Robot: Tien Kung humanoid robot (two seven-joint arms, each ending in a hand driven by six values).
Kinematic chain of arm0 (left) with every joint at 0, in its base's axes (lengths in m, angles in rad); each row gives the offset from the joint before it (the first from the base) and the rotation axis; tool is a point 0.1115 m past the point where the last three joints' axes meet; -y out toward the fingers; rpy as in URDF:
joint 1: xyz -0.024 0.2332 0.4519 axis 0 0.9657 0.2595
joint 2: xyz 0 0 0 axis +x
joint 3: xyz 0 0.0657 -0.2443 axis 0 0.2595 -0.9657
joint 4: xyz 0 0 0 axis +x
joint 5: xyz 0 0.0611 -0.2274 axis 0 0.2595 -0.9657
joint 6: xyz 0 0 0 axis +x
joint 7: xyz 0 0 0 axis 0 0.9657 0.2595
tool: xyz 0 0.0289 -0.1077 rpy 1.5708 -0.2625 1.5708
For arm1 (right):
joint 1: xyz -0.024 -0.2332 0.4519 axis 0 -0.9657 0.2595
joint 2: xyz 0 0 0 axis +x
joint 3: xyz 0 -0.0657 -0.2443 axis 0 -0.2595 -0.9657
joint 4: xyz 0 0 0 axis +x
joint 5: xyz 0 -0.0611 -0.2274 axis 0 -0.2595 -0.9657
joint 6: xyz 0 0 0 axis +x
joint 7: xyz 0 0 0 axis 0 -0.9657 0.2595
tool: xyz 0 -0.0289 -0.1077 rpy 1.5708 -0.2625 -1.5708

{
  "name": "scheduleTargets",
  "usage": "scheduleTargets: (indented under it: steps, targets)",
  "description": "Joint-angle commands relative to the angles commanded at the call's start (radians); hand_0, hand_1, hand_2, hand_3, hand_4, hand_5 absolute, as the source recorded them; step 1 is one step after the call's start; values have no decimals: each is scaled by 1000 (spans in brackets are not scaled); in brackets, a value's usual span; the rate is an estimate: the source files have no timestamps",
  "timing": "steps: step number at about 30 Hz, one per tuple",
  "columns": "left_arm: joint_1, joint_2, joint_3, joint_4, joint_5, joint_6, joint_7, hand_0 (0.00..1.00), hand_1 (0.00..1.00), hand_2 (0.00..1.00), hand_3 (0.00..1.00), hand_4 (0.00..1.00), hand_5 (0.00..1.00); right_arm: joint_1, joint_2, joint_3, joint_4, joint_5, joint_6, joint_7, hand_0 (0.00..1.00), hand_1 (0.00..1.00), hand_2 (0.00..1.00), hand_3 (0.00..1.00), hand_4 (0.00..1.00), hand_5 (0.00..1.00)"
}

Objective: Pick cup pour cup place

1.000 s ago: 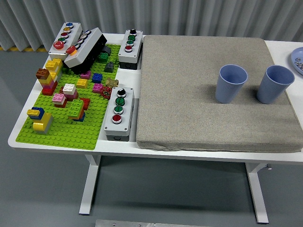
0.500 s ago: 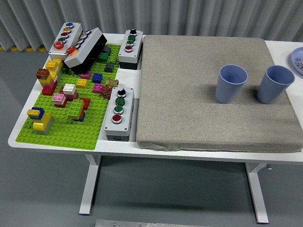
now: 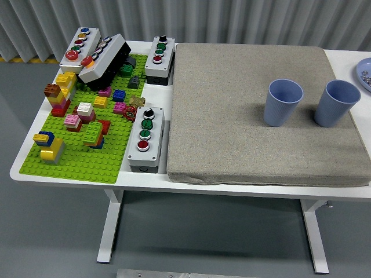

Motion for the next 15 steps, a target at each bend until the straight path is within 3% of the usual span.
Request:
scheduleTargets:
  steps: [15]
  targets:
    - [5,-1,-4,-3,-15,-5,4,880,866,934,802,642,891,0,6,-13,2,2,3,0,921,840,900,900,877,958]
